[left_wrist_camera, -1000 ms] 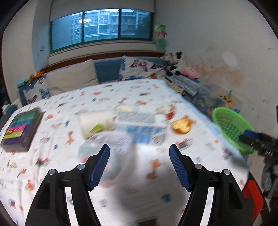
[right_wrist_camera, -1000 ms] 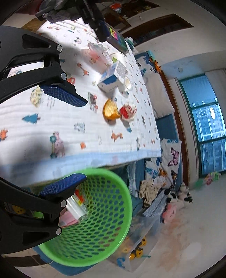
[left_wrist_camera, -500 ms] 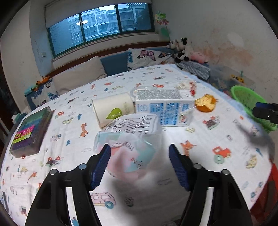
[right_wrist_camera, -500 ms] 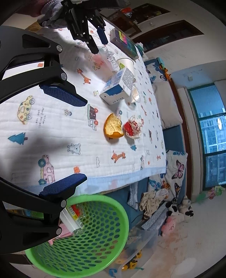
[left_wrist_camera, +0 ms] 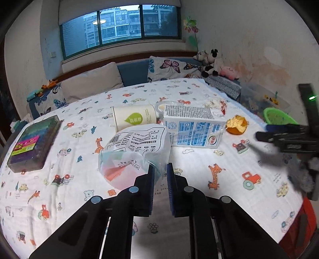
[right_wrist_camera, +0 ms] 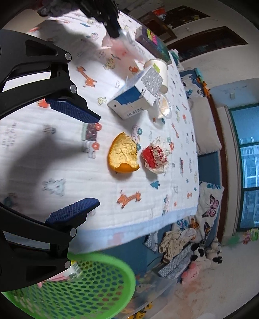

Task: Collect trash
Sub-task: 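Move both tools back over the bed toward the remaining trash, then grasp the clear plastic bag with left tool while right tool grasps the orange peel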

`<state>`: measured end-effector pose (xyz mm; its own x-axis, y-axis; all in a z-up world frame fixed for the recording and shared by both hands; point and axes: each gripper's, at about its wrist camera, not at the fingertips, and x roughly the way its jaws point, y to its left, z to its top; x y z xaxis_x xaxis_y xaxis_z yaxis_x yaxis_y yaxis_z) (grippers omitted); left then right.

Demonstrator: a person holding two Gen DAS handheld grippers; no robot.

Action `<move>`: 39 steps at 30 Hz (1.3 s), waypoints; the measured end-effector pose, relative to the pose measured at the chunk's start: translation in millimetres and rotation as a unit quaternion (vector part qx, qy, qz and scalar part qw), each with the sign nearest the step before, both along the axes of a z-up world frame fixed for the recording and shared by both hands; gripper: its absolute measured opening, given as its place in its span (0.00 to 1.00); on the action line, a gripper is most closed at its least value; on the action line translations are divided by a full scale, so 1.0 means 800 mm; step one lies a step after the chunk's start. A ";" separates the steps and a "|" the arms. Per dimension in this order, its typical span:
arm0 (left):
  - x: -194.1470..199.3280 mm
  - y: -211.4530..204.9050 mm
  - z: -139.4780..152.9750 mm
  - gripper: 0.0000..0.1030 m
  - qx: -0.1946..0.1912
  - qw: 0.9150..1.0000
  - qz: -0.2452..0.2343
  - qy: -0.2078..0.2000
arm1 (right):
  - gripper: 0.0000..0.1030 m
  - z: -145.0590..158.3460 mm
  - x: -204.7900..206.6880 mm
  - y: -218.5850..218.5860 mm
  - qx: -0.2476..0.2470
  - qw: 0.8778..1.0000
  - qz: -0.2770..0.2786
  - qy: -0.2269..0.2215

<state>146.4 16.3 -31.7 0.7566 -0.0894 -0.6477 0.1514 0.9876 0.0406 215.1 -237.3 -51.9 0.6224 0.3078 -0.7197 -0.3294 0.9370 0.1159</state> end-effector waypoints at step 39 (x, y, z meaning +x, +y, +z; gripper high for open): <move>-0.032 -0.055 0.083 0.05 -0.106 0.988 -0.109 -0.035 | 0.38 0.022 -0.045 -0.057 0.042 0.998 -0.043 -0.018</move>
<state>120.4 -27.8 35.0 0.7467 -0.3826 -0.5441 0.3651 0.9195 -0.1456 179.2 -282.7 -34.5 0.6746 0.3098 -0.6700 -0.2537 0.9497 0.1836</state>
